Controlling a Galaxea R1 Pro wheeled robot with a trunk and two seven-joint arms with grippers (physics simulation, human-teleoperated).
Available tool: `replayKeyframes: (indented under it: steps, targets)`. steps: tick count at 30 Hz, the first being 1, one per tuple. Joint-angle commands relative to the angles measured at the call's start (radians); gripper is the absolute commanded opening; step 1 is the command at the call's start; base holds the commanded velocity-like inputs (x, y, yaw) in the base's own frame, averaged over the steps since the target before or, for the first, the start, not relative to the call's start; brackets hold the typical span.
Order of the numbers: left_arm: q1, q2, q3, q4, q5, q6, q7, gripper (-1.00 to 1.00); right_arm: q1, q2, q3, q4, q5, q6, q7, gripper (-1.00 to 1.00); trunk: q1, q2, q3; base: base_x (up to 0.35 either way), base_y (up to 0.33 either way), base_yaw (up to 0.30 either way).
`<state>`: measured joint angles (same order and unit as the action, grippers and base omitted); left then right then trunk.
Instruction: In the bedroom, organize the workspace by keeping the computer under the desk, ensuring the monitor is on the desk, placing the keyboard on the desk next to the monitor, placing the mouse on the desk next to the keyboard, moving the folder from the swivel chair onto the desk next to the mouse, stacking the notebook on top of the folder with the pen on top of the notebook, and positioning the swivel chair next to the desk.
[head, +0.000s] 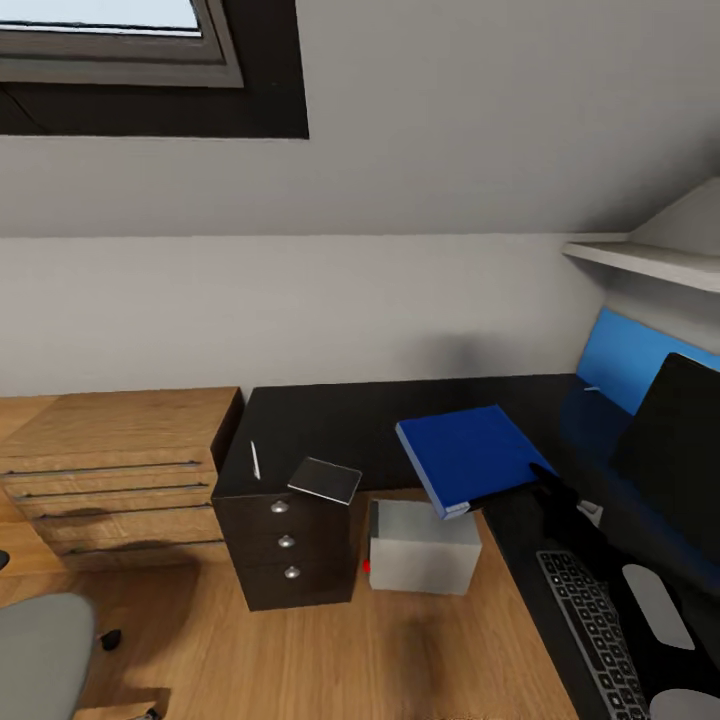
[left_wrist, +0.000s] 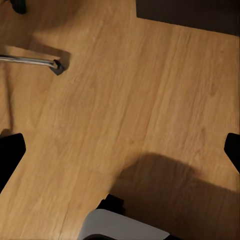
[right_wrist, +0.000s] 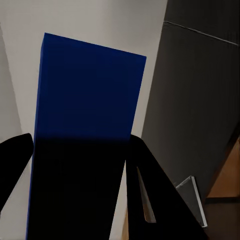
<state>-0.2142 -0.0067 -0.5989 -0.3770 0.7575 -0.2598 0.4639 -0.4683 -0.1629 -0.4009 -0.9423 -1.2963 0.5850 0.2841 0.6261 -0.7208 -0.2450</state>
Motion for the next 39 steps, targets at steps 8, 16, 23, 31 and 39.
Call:
replayKeyframes:
  steps: [8, 16, 23, 31, 39]
  targets:
    - [-0.001, 0.000, -0.009, 0.000, 0.010, -0.007, 0.006, 1.00, -0.001, 0.000, -0.001, 0.000, -0.003, 0.007, 0.002, -1.00, 0.000, -0.001, -0.001, 0.093, 0.000, -0.266]
    - [-0.001, -0.004, -0.009, 0.000, 0.010, -0.007, 0.006, 1.00, -0.001, -0.001, -0.002, 0.000, -0.008, 0.019, 0.008, -1.00, 0.000, -0.001, -0.001, 0.293, 0.000, -0.101]
    - [-0.001, -0.005, -0.009, 0.000, 0.010, -0.007, 0.005, 1.00, -0.001, 0.004, 0.000, -0.002, -0.006, 0.005, -0.012, -1.00, 0.000, -0.001, -0.001, 0.153, 0.000, -0.004]
    - [-0.001, -0.005, -0.010, 0.000, 0.010, -0.007, 0.005, 1.00, -0.001, 0.056, 0.001, -0.024, -0.012, -0.323, -0.173, -1.00, 0.000, -0.001, -0.001, 0.009, 0.000, 0.000]
    - [-0.001, -0.006, -0.010, 0.000, 0.008, -0.007, 0.005, 1.00, -0.001, 0.062, 0.004, -0.022, -0.015, -0.382, -0.179, -1.00, 0.000, -0.001, -0.001, 0.000, 0.000, 0.000]
